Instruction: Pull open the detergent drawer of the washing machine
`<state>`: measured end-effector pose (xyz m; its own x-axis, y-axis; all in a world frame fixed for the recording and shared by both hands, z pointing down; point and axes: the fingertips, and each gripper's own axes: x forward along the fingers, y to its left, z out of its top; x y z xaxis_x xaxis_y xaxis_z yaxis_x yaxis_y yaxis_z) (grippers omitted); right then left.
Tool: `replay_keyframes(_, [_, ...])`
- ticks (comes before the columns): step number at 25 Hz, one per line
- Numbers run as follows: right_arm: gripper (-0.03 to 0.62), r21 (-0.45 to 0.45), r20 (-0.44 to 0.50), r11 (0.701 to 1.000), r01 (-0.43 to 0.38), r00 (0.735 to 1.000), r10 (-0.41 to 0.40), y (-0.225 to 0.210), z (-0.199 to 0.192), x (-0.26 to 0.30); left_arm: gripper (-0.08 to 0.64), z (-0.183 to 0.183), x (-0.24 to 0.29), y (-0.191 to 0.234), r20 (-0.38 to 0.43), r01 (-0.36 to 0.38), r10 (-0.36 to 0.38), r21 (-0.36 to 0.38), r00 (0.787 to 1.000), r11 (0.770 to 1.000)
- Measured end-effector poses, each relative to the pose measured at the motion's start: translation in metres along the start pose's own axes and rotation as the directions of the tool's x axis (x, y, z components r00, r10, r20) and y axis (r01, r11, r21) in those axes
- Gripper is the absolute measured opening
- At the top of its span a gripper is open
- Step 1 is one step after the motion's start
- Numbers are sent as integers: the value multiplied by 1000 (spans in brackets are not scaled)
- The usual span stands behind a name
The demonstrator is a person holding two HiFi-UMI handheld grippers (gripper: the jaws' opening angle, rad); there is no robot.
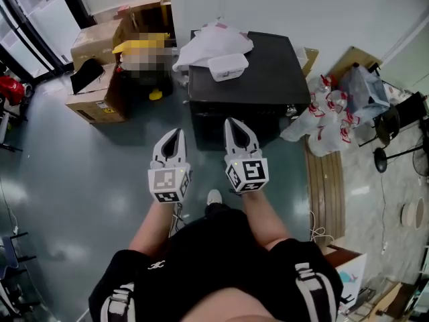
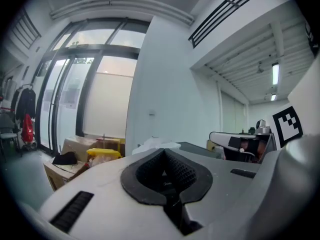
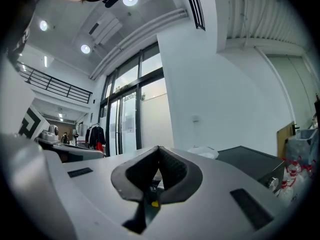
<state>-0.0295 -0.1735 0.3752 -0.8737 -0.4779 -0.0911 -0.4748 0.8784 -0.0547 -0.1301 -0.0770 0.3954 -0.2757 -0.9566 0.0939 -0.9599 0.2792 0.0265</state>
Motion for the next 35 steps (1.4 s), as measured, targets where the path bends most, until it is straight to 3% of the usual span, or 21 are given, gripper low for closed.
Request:
replay_keyframes(5, [0, 10, -27, 1000, -10, 1000, 11, -40, -13, 43, 2, -4, 60, 5, -35, 7, -6, 6, 999, 1000])
replay_keyframes(10, [0, 18, -14, 1000, -4, 1000, 4, -61, -4, 72, 2, 12, 90, 11, -18, 6, -5, 21, 1000, 1000])
replay_keyframes(21, [0, -1, 32, 996, 88, 996, -88, -59, 15, 97, 2, 35, 113, 24, 9, 110, -111, 94, 994, 990])
replay_keyframes(26, [1, -28, 32, 991, 129, 991, -128, -48, 15, 112, 2, 43, 120, 44, 16, 137, -139, 89, 990, 987])
replay_keyframes(28, [0, -41, 43, 991, 128, 991, -127, -43, 16, 116, 2, 45, 121, 51, 18, 142, -144, 87, 989, 986])
replay_keyframes(30, [6, -32, 64, 996, 79, 995, -77, -35, 20, 122, 2, 45, 123, 58, 19, 143, -145, 83, 989, 986])
replay_keyframes(32, [300, 27, 67, 1000, 11, 998, -12, -28, 20, 132, 2, 46, 124, 65, 21, 141, -143, 75, 989, 987])
replay_keyframes(35, [382, 96, 68, 995, 8, 998, -15, -32, 19, 141, 2, 48, 127, 73, 27, 140, -142, 69, 990, 988])
